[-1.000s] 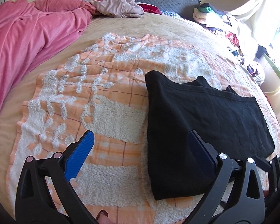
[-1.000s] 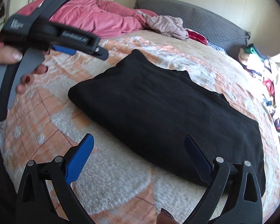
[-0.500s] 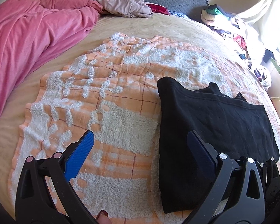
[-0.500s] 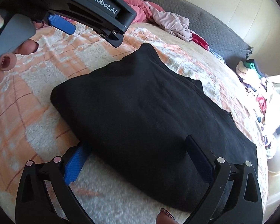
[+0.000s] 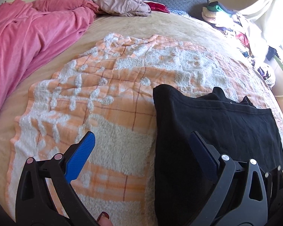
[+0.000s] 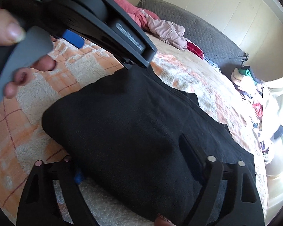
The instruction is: Fold small clothes
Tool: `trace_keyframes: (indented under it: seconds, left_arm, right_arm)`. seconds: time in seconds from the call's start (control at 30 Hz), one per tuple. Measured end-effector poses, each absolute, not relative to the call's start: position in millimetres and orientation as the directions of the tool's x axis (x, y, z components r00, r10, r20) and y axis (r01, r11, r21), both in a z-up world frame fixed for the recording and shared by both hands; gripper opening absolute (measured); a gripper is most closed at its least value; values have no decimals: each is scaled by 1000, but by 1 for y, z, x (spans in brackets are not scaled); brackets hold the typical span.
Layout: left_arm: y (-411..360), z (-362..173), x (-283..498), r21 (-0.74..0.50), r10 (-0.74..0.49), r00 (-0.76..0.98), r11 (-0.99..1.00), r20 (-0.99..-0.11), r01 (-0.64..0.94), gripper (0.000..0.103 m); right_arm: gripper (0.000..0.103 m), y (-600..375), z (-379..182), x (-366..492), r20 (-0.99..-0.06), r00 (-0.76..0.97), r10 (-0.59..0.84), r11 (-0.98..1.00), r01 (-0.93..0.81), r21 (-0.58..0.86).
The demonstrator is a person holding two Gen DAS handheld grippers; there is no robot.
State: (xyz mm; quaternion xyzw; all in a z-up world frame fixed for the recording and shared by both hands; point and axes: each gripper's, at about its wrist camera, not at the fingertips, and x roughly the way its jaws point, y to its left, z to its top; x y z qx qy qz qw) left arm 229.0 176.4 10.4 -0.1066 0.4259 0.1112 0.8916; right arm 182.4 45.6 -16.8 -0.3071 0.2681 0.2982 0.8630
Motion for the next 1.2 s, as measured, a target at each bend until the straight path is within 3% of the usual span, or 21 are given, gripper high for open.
trace_keyframes:
  seconds: [0.07, 0.1, 0.13, 0.17, 0.3, 0.5, 0.53, 0.6, 0.67, 0.77, 0.83, 1.2]
  left_arm:
    - [177, 7, 236, -116, 83, 607, 952, -791, -282, 93]
    - [178, 4, 239, -136, 60, 600, 952, -797, -276, 93]
    - [179, 2, 242, -153, 39, 594, 950, -803, -270, 93]
    - [179, -1, 244, -183, 6, 588, 948, -809, -261, 93]
    - [177, -9, 250, -311, -124, 579, 920, -806, -236, 93]
    - [155, 0, 259, -449, -265, 599, 876, -756, -178, 93]
    - [151, 2, 259, -475, -288, 605, 863, -742, -172, 88]
    - [142, 8, 262, -526, -340, 611, 837, -715, -149, 68]
    - [130, 15, 264, -560, -379, 616, 820, -690, -123, 41]
    - [102, 33, 266, -520, -362, 626, 850, -691, -82, 24]
    - [82, 45, 270, -507, -364, 625, 860, -690, -59, 20]
    - [-12, 69, 302, -403, -337, 585, 915, -738, 19, 18]
  right_arm:
    - [50, 41, -13, 179, -639, 665, 386, 622, -699, -353]
    - [45, 38, -10, 177, -630, 666, 399, 622, -701, -348]
    - [29, 34, -7, 176, -620, 667, 414, 623, -704, -341]
    - [23, 33, -4, 174, -610, 673, 418, 631, -698, -338]
    - [21, 11, 13, 186, -594, 653, 470, 681, -696, -227]
    - [20, -18, 30, 193, -555, 670, 493, 719, -673, -173]
    - [20, -23, 32, 193, -547, 674, 496, 729, -666, -158]
    - [20, -32, 35, 192, -536, 682, 498, 743, -654, -141]
    - [20, -41, 37, 189, -527, 690, 496, 757, -641, -127]
    - [20, -55, 41, 183, -507, 709, 491, 777, -619, -113]
    - [20, -68, 47, 180, -495, 720, 487, 795, -600, -90]
    - [19, -145, 57, 194, -500, 730, 466, 860, -506, 63]
